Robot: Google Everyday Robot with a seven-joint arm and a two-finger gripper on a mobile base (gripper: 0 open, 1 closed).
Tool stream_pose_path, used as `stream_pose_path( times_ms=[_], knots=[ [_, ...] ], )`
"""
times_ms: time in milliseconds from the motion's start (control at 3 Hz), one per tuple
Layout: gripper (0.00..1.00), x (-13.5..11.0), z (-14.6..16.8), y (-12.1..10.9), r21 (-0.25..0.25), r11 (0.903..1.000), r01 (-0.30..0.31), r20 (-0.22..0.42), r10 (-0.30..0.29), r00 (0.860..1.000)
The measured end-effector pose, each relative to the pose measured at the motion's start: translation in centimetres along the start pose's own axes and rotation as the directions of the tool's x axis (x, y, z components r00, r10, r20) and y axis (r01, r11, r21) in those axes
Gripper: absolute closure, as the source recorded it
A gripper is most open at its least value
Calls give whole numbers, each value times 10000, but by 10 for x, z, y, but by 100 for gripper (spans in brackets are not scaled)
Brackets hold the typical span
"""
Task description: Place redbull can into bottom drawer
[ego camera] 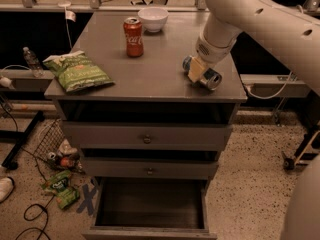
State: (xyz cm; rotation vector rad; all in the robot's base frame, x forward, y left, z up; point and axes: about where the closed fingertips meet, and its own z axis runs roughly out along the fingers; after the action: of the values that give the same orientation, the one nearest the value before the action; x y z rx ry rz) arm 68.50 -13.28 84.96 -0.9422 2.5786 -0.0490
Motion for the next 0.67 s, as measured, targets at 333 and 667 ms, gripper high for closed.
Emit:
stream_pose_path(
  times_ms=[333, 667],
  knots=[
    [85, -9, -25, 18, -611, 9850, 1615, 510, -1586, 9860],
    [100, -1, -47, 47, -1771, 9334, 3119, 988, -2985, 9493]
  ],
)
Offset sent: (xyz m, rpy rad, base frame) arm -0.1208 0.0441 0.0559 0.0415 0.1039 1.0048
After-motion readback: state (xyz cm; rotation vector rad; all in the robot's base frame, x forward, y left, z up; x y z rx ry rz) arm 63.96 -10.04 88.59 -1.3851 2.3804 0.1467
